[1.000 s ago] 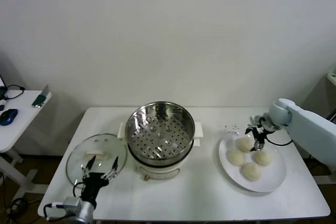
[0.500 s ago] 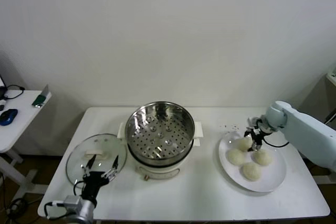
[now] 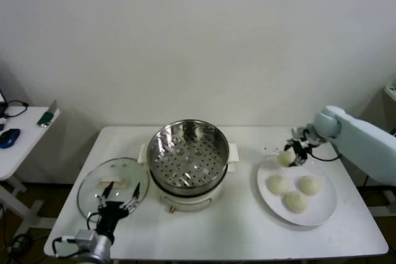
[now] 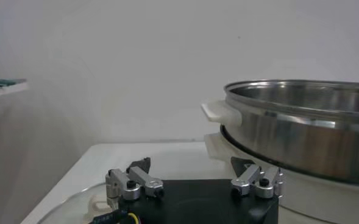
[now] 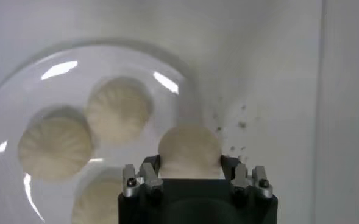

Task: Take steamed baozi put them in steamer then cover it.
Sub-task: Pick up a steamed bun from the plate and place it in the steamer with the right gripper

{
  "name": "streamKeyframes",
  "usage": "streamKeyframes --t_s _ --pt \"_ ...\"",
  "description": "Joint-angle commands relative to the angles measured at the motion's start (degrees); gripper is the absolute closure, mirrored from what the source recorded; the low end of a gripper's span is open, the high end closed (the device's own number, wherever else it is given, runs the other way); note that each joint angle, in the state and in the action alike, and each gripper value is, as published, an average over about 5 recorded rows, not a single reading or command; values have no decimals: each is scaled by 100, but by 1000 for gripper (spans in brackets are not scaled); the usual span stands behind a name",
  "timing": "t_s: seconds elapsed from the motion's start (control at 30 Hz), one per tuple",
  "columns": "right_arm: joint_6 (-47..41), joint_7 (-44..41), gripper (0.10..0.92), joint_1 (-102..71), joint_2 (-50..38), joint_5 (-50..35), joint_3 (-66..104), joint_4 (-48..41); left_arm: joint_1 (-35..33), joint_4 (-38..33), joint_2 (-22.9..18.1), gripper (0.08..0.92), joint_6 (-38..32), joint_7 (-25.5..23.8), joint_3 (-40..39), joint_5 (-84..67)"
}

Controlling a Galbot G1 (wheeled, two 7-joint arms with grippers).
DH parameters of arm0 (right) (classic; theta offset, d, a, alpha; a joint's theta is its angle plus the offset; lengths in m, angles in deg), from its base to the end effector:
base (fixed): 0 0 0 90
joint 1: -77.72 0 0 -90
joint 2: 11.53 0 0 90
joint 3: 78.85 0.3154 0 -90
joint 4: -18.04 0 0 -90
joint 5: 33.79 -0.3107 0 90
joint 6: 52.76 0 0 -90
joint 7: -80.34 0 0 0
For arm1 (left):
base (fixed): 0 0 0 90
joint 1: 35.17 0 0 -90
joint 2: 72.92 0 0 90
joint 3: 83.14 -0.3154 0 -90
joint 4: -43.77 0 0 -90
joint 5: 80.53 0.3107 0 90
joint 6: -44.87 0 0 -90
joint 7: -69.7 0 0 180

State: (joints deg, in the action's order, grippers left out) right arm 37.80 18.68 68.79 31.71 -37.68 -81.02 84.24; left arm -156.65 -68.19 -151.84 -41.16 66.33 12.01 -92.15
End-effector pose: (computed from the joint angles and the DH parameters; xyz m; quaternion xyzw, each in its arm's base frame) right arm 0.5011 -0.1265 -0.0896 0.5314 -0.5197 0.5991 0.2977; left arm 0.1453 0.0637 -0.3124 -0.0245 -0.9933 -0.0019 0.1127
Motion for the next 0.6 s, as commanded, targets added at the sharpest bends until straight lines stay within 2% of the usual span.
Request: streamKeyframes --t_s 0.03,0.17,0.27,0.47,0.6 --pt "1160 -89 363 2871 616 -731 -1695 1570 0 -1 12 177 -3 2 -6 4" --pt "1537 32 335 3241 1190 -583 -1847 2260 3 -25 20 177 0 2 0 -4" --pt "1806 222 298 3220 1710 -314 -1973 2391 4 -43 31 177 2 2 11 -19" --pt "2314 602 288 2533 2710 851 -2011 1579 3 -87 42 177 4 4 14 -51" --pt "2521 857 287 1936 3076 1593 -2001 912 5 -127 32 177 7 7 25 -73"
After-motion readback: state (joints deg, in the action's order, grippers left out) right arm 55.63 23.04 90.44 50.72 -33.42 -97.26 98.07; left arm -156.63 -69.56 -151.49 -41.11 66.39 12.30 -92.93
